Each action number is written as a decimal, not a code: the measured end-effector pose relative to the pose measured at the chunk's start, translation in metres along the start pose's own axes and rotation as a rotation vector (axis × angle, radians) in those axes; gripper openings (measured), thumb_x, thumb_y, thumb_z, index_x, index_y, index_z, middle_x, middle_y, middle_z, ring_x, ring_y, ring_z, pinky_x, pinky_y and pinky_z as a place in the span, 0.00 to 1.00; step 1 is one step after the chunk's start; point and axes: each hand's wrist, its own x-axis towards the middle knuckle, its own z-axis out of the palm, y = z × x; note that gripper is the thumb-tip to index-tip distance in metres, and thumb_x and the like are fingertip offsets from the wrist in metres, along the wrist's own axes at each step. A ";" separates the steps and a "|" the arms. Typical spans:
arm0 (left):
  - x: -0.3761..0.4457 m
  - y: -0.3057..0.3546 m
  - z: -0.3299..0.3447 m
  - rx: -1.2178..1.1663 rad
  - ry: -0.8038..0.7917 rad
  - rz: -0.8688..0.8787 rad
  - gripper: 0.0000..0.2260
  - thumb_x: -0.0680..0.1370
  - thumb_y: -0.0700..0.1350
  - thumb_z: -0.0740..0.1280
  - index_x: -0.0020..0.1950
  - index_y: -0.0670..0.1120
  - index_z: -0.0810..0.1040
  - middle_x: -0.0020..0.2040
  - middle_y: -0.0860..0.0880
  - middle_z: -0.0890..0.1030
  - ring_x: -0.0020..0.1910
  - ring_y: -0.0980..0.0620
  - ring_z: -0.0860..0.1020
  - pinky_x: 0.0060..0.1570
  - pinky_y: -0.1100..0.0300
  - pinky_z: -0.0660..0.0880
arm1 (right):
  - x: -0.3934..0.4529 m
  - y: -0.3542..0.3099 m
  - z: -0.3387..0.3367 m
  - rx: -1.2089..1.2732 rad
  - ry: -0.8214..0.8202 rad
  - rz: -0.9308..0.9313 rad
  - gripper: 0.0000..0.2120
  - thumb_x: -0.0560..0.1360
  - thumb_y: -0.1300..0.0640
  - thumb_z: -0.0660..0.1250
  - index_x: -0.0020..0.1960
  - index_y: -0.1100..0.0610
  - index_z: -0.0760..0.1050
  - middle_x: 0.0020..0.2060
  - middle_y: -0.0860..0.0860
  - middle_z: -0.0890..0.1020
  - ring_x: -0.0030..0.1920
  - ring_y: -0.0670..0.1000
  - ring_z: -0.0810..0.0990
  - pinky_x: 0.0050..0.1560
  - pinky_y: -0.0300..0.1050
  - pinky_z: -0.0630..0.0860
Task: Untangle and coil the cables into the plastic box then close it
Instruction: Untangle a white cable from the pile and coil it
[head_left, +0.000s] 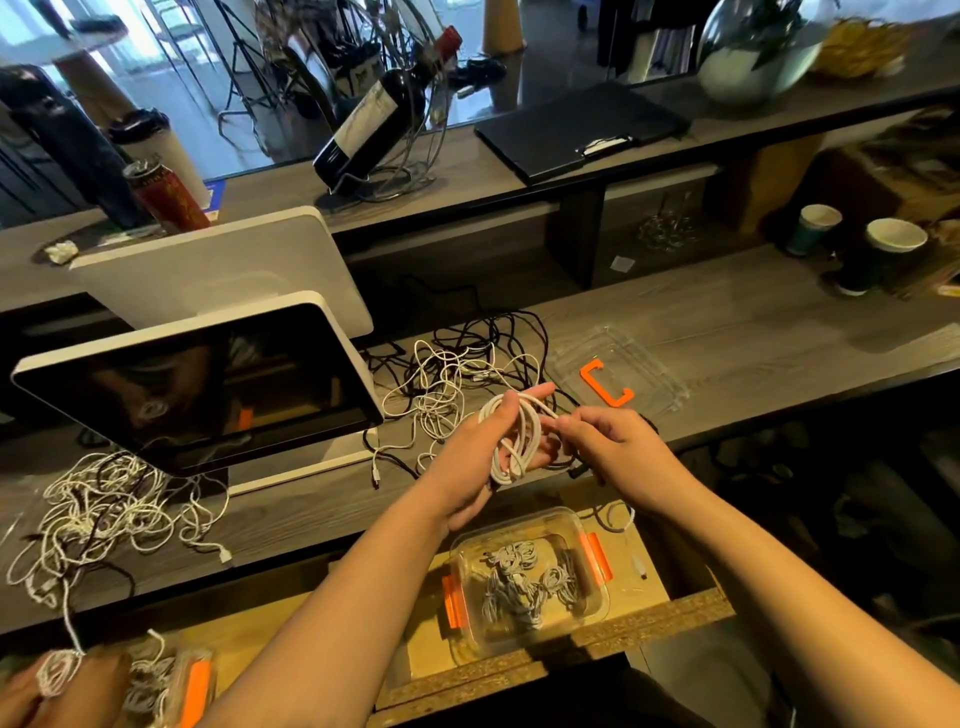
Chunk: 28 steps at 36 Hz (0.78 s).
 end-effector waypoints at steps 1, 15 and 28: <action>0.000 0.000 0.001 -0.008 0.018 0.010 0.17 0.85 0.53 0.55 0.67 0.52 0.78 0.56 0.44 0.85 0.55 0.48 0.83 0.52 0.58 0.81 | -0.001 -0.001 0.002 0.009 -0.002 -0.005 0.16 0.82 0.52 0.62 0.40 0.58 0.79 0.27 0.44 0.75 0.28 0.40 0.72 0.34 0.39 0.68; 0.008 0.003 -0.003 -0.393 0.155 0.098 0.22 0.86 0.55 0.50 0.70 0.45 0.74 0.57 0.40 0.84 0.57 0.44 0.83 0.60 0.51 0.78 | -0.005 0.014 0.028 0.145 -0.056 0.030 0.14 0.84 0.54 0.59 0.48 0.62 0.76 0.28 0.52 0.68 0.25 0.45 0.66 0.26 0.37 0.64; 0.022 0.003 -0.017 -0.407 0.409 0.217 0.19 0.86 0.56 0.53 0.62 0.45 0.77 0.37 0.50 0.74 0.32 0.57 0.70 0.32 0.63 0.66 | -0.014 0.016 0.052 -0.142 -0.221 0.055 0.11 0.83 0.48 0.60 0.50 0.50 0.79 0.32 0.48 0.76 0.33 0.46 0.73 0.38 0.50 0.71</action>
